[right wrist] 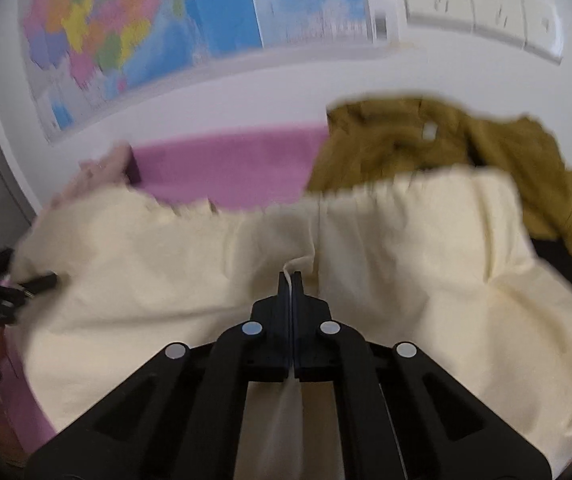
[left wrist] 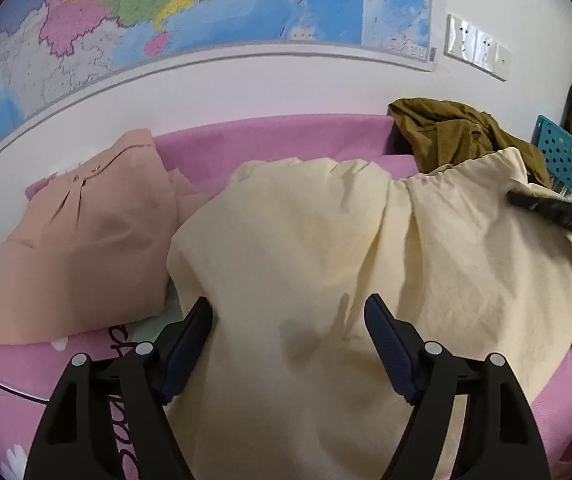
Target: Fold large clothes
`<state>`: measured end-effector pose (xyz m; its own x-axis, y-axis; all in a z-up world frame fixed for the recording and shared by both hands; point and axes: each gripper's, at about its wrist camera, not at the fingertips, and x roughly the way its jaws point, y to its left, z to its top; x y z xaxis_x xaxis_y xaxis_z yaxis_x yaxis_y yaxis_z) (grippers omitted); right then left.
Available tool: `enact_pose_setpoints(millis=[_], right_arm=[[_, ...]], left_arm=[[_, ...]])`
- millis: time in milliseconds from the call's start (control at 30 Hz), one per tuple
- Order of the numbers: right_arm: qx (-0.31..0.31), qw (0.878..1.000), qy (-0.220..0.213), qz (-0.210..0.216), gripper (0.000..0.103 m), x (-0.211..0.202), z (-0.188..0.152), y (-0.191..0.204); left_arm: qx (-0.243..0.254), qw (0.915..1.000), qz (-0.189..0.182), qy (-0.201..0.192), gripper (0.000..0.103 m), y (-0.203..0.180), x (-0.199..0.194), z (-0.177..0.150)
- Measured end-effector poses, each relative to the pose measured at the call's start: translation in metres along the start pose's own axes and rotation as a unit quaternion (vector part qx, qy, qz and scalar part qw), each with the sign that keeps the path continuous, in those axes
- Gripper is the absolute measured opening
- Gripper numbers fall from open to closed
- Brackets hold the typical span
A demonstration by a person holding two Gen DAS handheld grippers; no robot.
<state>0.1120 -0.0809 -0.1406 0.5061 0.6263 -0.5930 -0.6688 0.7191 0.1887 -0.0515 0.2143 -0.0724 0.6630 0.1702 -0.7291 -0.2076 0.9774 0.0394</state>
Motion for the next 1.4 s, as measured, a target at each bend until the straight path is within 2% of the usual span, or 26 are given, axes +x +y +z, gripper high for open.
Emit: enact_pose_setpoints(millis=[133,233,300,400,467,533,600,667,733,900,1133,1267,1333,1400], right_arm=[[0.009,1.0,0.008,-0.002,0.004,0.006,-0.003,-0.004],[0.028,1.0,0.001,0.001,0.02,-0.004,-0.004,-0.008],[0.033,0.999,-0.018,0.0,0.04,-0.02,-0.007,-0.007],[0.02,0.999,-0.047,0.015,0.04,-0.046,-0.012,0.002],[0.009,0.998,-0.056,0.027,0.04,-0.056,-0.015,0.009],[-0.005,0.997,-0.055,0.052,0.04,-0.06,-0.02,0.018],[-0.025,0.998,-0.037,0.055,0.04,-0.052,-0.027,0.026],[-0.024,0.998,-0.013,0.05,0.039,-0.038,-0.032,0.028],[-0.017,0.999,-0.001,0.044,0.039,-0.024,-0.039,0.023],[0.018,0.998,-0.005,0.053,0.039,-0.022,-0.038,0.015],[0.034,0.996,-0.044,0.075,0.047,-0.068,-0.042,0.005],[0.04,0.996,-0.055,0.05,0.048,-0.086,-0.049,-0.01],[0.064,0.996,-0.042,0.035,0.048,-0.082,-0.054,-0.028],[0.079,0.996,-0.031,0.015,0.043,-0.073,-0.059,-0.041]], left_arm=[[0.01,0.9998,0.001,-0.014,0.076,-0.007,-0.011,0.0],[0.018,0.999,-0.009,-0.04,0.076,-0.011,-0.03,0.001],[0.028,0.9972,-0.029,-0.063,0.076,-0.012,-0.047,0.003],[0.037,0.992,-0.076,-0.094,0.076,-0.01,-0.065,0.002],[0.044,0.991,-0.088,-0.091,0.076,-0.013,-0.063,-0.001],[0.049,0.992,-0.092,-0.071,0.076,-0.016,-0.051,-0.004],[0.043,0.9938,-0.09,-0.049,0.076,-0.014,-0.036,-0.008],[0.024,0.9971,-0.07,-0.018,0.075,-0.006,-0.015,-0.013],[0.013,0.9975,-0.069,-0.002,0.074,0.001,-0.001,-0.018],[0.012,0.9989,-0.045,-0.008,0.075,-0.007,-0.001,-0.017],[0.01,0.9977,-0.059,-0.031,0.078,-0.022,-0.023,-0.018],[0.012,0.9978,-0.059,-0.026,0.079,-0.025,-0.018,-0.026],[0.003,0.998,-0.06,-0.017,0.079,-0.022,-0.011,-0.028],[0.0,0.9981,-0.059,-0.014,0.079,-0.021,-0.006,-0.029]])
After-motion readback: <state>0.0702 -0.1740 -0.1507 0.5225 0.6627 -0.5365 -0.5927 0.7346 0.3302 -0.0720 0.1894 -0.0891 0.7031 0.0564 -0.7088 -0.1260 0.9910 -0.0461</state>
